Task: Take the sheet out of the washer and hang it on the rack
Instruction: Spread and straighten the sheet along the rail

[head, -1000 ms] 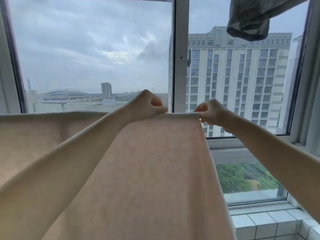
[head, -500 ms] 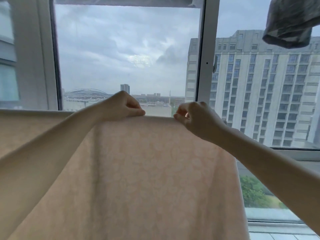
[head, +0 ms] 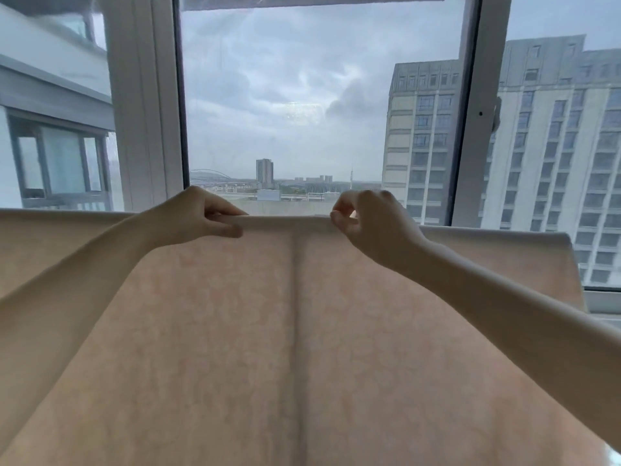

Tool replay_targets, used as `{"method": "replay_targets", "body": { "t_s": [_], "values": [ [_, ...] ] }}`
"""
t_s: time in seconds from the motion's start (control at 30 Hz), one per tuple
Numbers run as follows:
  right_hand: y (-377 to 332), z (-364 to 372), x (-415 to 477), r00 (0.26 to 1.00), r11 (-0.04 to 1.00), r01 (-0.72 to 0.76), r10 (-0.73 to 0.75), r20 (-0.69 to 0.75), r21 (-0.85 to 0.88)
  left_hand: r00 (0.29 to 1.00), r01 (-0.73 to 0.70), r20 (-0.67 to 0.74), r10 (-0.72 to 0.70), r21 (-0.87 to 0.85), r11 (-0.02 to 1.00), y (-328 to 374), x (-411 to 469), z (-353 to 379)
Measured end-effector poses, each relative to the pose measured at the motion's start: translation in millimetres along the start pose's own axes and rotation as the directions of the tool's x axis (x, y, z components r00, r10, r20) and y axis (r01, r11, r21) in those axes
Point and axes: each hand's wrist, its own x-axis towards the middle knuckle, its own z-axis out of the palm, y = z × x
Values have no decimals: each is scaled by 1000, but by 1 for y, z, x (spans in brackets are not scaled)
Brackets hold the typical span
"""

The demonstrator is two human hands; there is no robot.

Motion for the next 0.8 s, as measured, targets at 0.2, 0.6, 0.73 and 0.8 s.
{"method": "replay_targets", "body": {
  "t_s": [0.2,0.6,0.73,0.8],
  "values": [
    [-45,35,13,997,999,-31,28,-70,-44,994,-72,-81,67,-59,996,-43,-9,-29],
    [-92,56,30,984,930,-136,88,-152,-342,923,-276,-261,281,56,959,-49,10,-21],
    [-84,51,63,964,920,-243,195,-180,-308,906,-285,-309,289,62,957,-41,36,-30],
    [-79,54,63,963,905,-268,256,-79,-330,914,-294,-274,300,64,954,-45,37,-25]
  ]
}}
